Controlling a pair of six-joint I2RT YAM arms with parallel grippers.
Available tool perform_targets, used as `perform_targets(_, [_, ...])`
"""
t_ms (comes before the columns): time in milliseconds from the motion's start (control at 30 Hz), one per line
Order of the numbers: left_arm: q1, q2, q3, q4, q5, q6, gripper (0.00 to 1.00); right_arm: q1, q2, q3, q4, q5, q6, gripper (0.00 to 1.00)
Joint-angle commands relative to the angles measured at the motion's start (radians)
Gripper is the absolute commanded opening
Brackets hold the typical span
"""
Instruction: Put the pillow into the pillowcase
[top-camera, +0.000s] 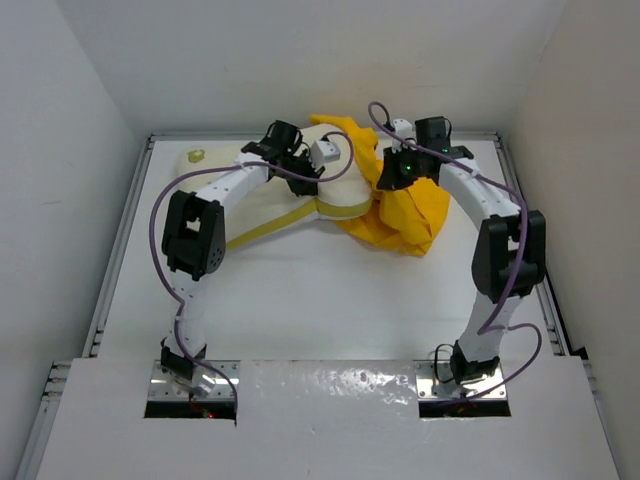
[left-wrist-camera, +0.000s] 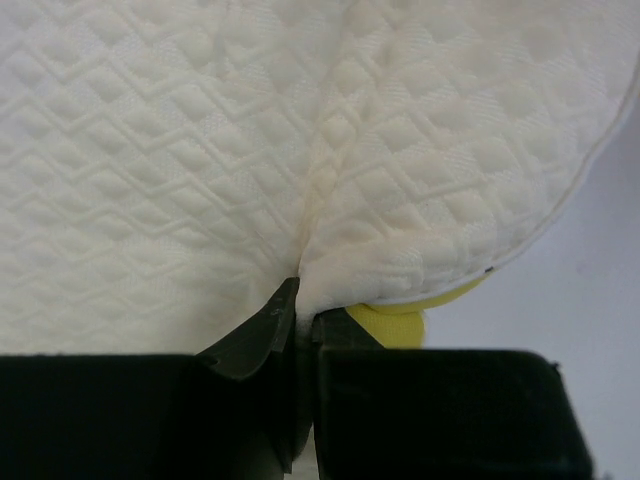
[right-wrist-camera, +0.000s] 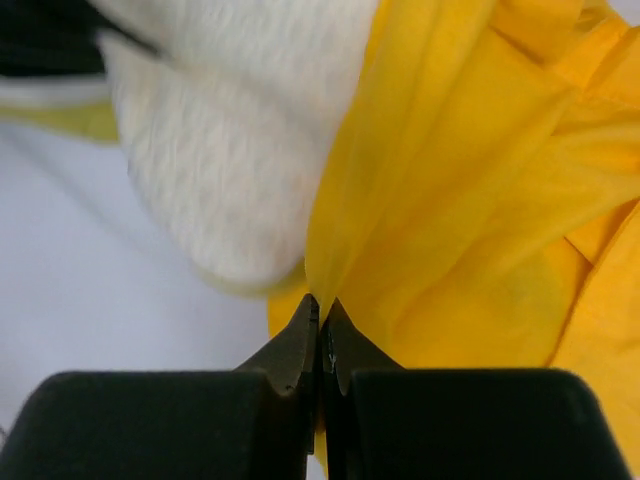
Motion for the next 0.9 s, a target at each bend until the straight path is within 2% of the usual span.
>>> perform_targets(0, [0.050,-0.066,0.080,0.106,-0.114,-0.048,0.00,-0.019,-0.084,-0.003,-0.243,-0.140,-0.192,0.00])
perform_targets(133, [0.063,-0.065,0.094,0.108,-0.127,-0.057,0.00,-0.021,-0.113,0.006,-0.371,-0.187,-0.273,0.00])
perform_targets(233, [0.059,-0.068,0.081,0.112,-0.095,-0.056,0.00,-0.015,-0.112,0.021,-0.382,-0.271,-0.232,0.00])
perform_targets(333, [0.019,-0.065,0.074,0.117,-0.074,-0.033,0.00,0.040,-0.109,0.029,-0.290,-0.295,-0.150,0.00])
perform_targets(400, [-0.002,-0.057,0.069,0.102,-0.048,0.005,0.00,0.067,-0.109,0.034,-0.166,-0.257,-0.091,0.00])
perform_targets(433, [-0.021,-0.055,0.068,0.096,-0.033,0.016,0.00,0.070,-0.103,0.035,-0.123,-0.238,-0.006,0.00])
perform_targets(467, [-0.027,-0.055,0.063,0.086,-0.019,0.027,0.00,0.062,-0.095,0.050,-0.071,-0.236,0.022,0.00])
perform_targets(600, [-0.049,-0.065,0.002,0.031,-0.026,0.130,0.00,-0.002,-0.075,0.066,-0.058,-0.220,0.109,0.00])
perform_targets(700, [-0.067,-0.072,-0.044,-0.018,-0.032,0.243,0.00,-0.031,-0.081,0.021,-0.150,-0.166,0.090,0.58])
perform_targets(733, [-0.072,-0.072,-0.049,-0.051,-0.019,0.297,0.01,-0.038,-0.086,-0.011,-0.168,-0.146,0.092,0.70])
perform_targets(767, [-0.075,-0.072,-0.035,-0.144,0.019,0.403,0.10,-0.045,-0.099,-0.026,-0.161,-0.135,0.101,0.80])
perform_targets(800, [-0.075,-0.072,-0.017,-0.202,0.043,0.450,0.21,-0.057,-0.106,-0.035,-0.147,-0.125,0.131,0.83])
perform_targets(833, [-0.072,-0.072,0.033,-0.299,0.070,0.502,0.50,-0.061,-0.110,-0.028,-0.116,-0.088,0.151,0.90])
perform_targets(867, [-0.067,-0.071,0.063,-0.338,0.090,0.512,0.56,-0.065,-0.107,-0.013,-0.102,-0.063,0.170,0.90])
